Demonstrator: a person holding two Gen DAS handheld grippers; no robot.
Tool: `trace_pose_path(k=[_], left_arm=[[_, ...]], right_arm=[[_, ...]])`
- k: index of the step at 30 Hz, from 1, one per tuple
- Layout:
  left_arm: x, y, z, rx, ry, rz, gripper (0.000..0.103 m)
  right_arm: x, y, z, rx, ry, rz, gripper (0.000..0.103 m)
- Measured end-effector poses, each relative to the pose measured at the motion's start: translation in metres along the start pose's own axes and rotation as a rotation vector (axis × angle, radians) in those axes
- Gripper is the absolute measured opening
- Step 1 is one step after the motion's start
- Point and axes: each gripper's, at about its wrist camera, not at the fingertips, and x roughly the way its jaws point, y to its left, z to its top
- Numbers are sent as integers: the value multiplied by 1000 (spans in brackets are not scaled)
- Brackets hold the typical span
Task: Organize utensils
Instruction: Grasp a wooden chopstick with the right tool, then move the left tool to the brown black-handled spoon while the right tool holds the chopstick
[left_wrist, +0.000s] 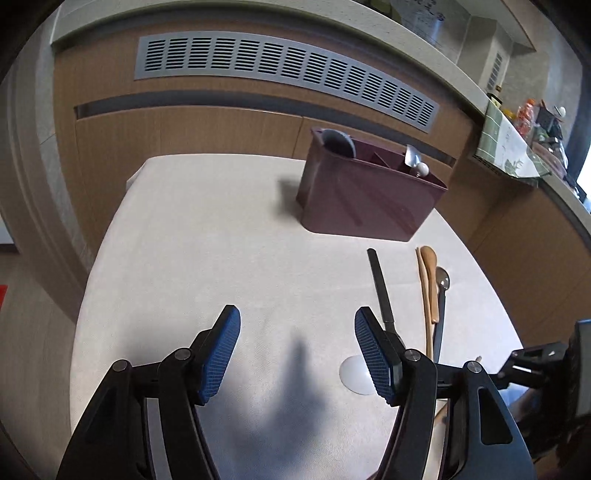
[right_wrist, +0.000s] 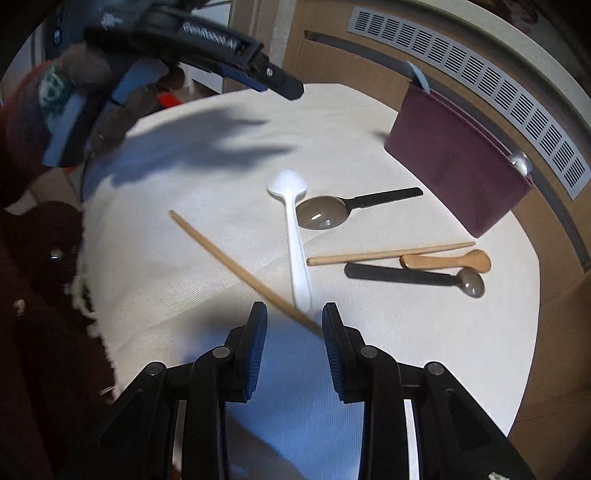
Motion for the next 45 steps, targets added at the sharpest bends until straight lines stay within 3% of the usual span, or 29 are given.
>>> trace_pose_path(k=[4,6,12,16,21,26,28,32,36,40,45], left_arm=[[2,-1,2,6,4,-1,65],[4,-2,2,4,9,-6,65],[14,-4,-1,5,36,-13,65],[20,-5,-3,2,54,-14,65],[28,-16,-4,14,76,-40,65],[35,-30,-6,35,101,-57,65],[38,-35,-8,46,112,-62,65],[39,-40,-8,55,116,-66,65],[34,-32,-5,24,86,-36,66],[30,-19,-3,-27,50,-13,76],[37,-18,-4,-21,71,8,81]], right_arm=[[11,-15,13,66,-15,-40,29],[21,-34,21,157,-15,-62,29],[36,-93,21,491,-47,52,29],[35,-108,10,576,-35,2,16],[22,-95,-2,549,-23,-46,5],[10,-76,-12,550,-16,66,5],[11,-68,-9,535,-24,106,6],[11,-66,4,503,-58,44,10],[19,-77,23,502,-112,60,18],[36,-93,43,527,-114,64,18],[56,-98,57,525,-92,59,18]])
